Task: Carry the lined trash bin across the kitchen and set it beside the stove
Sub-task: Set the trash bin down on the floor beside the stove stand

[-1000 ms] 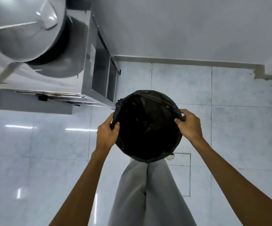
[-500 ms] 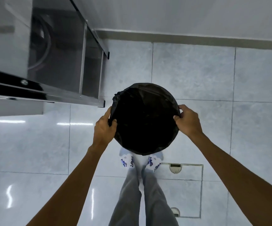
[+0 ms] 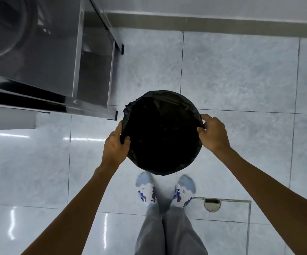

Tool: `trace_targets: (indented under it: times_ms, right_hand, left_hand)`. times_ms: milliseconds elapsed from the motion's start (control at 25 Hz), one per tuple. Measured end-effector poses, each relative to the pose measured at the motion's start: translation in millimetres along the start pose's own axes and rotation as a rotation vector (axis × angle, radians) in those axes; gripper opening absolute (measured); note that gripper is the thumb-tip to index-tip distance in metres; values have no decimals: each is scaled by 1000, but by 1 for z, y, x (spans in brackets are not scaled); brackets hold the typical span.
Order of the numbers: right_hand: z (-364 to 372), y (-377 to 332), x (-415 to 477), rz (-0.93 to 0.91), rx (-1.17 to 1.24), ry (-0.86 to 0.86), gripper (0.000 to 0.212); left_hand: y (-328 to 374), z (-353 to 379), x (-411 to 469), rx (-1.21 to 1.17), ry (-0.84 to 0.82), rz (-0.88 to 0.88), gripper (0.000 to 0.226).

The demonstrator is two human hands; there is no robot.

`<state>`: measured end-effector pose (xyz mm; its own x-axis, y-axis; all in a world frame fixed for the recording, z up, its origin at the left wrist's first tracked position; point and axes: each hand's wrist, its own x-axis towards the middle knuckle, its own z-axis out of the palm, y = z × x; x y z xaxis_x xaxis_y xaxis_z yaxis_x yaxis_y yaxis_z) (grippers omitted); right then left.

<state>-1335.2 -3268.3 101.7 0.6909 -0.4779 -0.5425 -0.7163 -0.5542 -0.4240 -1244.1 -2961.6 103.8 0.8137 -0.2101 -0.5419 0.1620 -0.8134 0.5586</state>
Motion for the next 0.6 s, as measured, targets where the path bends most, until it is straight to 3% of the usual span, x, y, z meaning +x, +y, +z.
trace_targets:
  times_ms: [160,360,480,600]
  right_hand:
    - [15,11,6,-8,-14,51,39]
    - [17,13,12,5,55,72,39]
    - [20,12,8,61,279,53,35]
    - [37,22,-8,367,688,-5,44]
  left_hand:
    - [-19,17,8,-38,-111,-10,69]
    - [-25,21,19,-71,-86,7,70]
    - [-23,27,17,-99,-33,-28,74]
    - [-14,43,0,-535,32,-337,75]
